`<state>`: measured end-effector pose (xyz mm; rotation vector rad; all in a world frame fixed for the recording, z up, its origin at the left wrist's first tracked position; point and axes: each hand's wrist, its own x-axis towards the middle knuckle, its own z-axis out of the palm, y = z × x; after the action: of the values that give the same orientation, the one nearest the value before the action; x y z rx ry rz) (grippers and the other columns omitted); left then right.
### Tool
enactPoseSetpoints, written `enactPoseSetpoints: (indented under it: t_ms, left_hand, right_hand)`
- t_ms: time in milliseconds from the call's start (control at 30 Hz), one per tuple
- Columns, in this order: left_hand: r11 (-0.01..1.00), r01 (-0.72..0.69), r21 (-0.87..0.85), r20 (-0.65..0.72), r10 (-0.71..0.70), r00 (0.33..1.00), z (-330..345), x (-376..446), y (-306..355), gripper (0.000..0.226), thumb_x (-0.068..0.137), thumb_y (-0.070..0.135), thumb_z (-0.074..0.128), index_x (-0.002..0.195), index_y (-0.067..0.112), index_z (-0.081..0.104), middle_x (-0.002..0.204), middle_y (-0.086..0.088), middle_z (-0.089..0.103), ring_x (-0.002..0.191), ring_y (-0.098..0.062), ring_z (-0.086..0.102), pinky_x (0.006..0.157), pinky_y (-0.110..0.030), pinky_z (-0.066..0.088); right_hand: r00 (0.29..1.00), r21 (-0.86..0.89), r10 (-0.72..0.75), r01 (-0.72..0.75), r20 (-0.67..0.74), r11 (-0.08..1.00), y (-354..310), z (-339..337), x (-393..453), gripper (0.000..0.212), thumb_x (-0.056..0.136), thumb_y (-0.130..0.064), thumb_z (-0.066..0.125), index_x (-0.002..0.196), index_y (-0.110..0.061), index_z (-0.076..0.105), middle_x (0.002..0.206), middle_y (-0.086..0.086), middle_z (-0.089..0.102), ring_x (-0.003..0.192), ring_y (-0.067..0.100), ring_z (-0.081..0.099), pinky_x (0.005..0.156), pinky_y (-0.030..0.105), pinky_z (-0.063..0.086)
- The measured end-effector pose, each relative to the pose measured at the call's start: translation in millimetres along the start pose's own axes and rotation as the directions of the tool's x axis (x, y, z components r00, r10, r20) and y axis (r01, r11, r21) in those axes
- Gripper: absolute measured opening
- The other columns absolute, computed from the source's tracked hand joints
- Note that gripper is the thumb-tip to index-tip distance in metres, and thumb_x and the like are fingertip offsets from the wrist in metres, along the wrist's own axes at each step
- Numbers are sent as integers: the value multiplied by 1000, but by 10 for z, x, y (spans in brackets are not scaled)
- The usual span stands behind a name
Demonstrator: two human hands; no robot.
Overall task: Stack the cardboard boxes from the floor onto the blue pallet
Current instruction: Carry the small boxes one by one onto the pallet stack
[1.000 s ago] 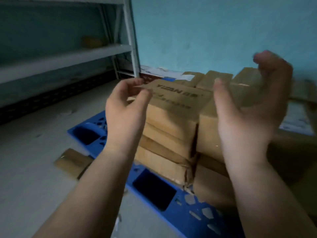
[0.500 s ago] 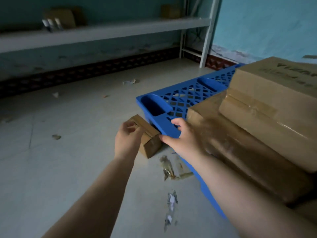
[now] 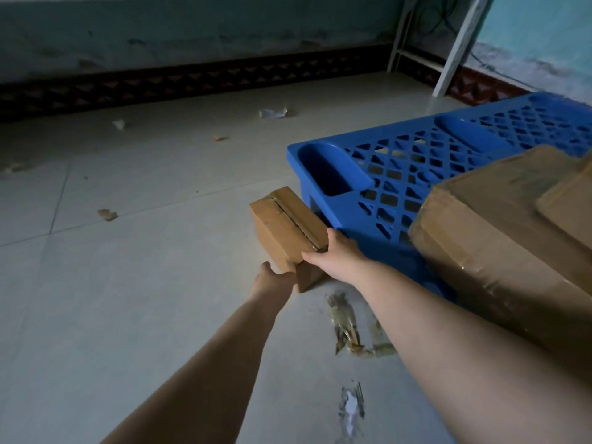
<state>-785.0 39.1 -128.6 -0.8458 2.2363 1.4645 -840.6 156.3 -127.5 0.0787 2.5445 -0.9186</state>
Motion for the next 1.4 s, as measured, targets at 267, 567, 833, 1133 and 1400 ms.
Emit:
enactPoseSetpoints:
  t_ms: [267, 567, 833, 1133, 1400]
  left_hand:
    - [973, -110, -203, -76, 97, 992, 124, 8, -87, 39, 87, 7, 50, 126, 6, 48, 110, -10, 59, 87, -21, 53, 75, -29, 42]
    - [922, -261, -285, -240, 195, 951, -399, -805, 690, 24, 83, 19, 49, 103, 18, 62, 85, -3, 67, 71, -14, 58, 54, -25, 39]
    - [747, -660, -84, -241, 627, 741, -842, -2115, 2800, 35, 81, 38, 62, 108, 16, 62, 95, 0, 66, 79, -17, 61, 69, -27, 46]
    - [536, -816, -218, 104, 844, 526, -243, -4104, 4176, 44, 81, 42, 62, 114, 14, 60, 107, -1, 65, 101, -22, 62, 91, -44, 52]
    - [522, -743, -419, 299, 852, 430, 565, -5357, 4445, 46, 77, 51, 59, 104, 13, 59, 104, -4, 65, 97, -24, 61, 88, -48, 51]
  right_hand:
    - [992, 282, 78, -47, -97, 958, -3, 276, -109, 55, 88, -39, 56, 134, -18, 35, 128, 4, 48, 110, 22, 51, 78, 29, 42]
    - [941, 778, 219, 67, -257, 624, -627, -210, -848, 30, 79, -33, 68, 94, -21, 45, 83, -9, 58, 73, 8, 56, 61, 25, 45]
    - [682, 642, 223, 455, -697, 617, -1556, -2392, -1846, 37, 76, -49, 67, 96, -24, 47, 80, -15, 54, 72, 5, 54, 56, 16, 38]
    - [273, 471, 386, 574, -881, 669, -1296, -4263, -3719, 32, 71, -45, 73, 85, -30, 49, 74, -17, 57, 69, 3, 58, 54, 16, 41]
    - [-8, 399, 476, 533, -879, 746, -702, -4943, -4892, 34, 69, -39, 73, 91, -25, 52, 78, -12, 60, 75, 11, 62, 66, 28, 48]
